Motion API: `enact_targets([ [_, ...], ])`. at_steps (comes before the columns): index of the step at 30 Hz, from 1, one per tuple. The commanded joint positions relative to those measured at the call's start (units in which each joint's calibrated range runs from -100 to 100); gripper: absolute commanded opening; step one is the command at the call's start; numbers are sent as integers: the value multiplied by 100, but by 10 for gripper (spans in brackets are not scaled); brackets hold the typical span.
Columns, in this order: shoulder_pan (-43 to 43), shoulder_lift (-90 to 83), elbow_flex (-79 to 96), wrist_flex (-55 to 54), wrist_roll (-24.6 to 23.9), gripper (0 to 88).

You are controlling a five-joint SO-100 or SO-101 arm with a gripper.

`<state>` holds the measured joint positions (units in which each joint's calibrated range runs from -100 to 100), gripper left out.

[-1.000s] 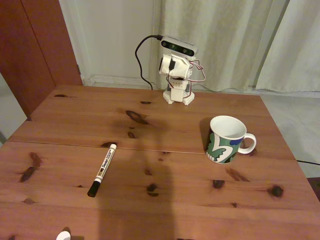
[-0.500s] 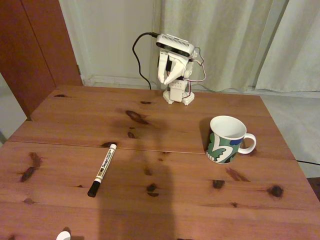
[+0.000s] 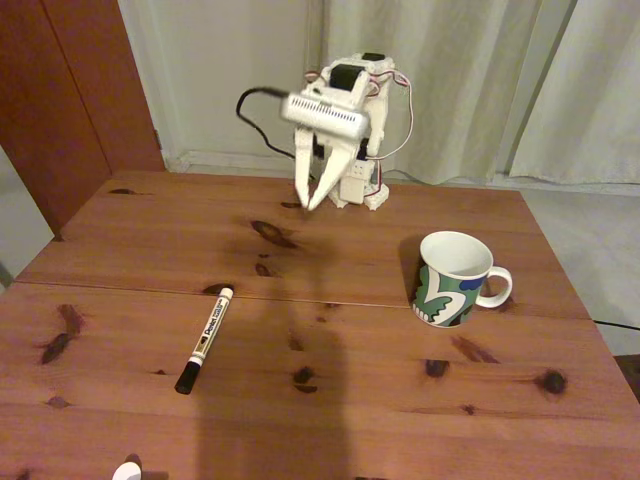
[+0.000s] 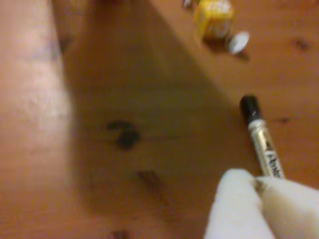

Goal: Clean up the desk and place the pens and markers into the cup

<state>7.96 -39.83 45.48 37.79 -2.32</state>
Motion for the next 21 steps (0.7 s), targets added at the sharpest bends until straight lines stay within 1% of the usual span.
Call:
enact_targets([
  [1, 173, 1422, -1121, 19, 33, 9],
  [6, 374, 2862, -1987, 19, 33, 9],
  [10, 575, 3656, -2483, 19, 33, 9],
  [15, 873, 4211, -2816, 28, -19, 9],
  [21, 1227, 4517, -2780, 28, -25, 8],
])
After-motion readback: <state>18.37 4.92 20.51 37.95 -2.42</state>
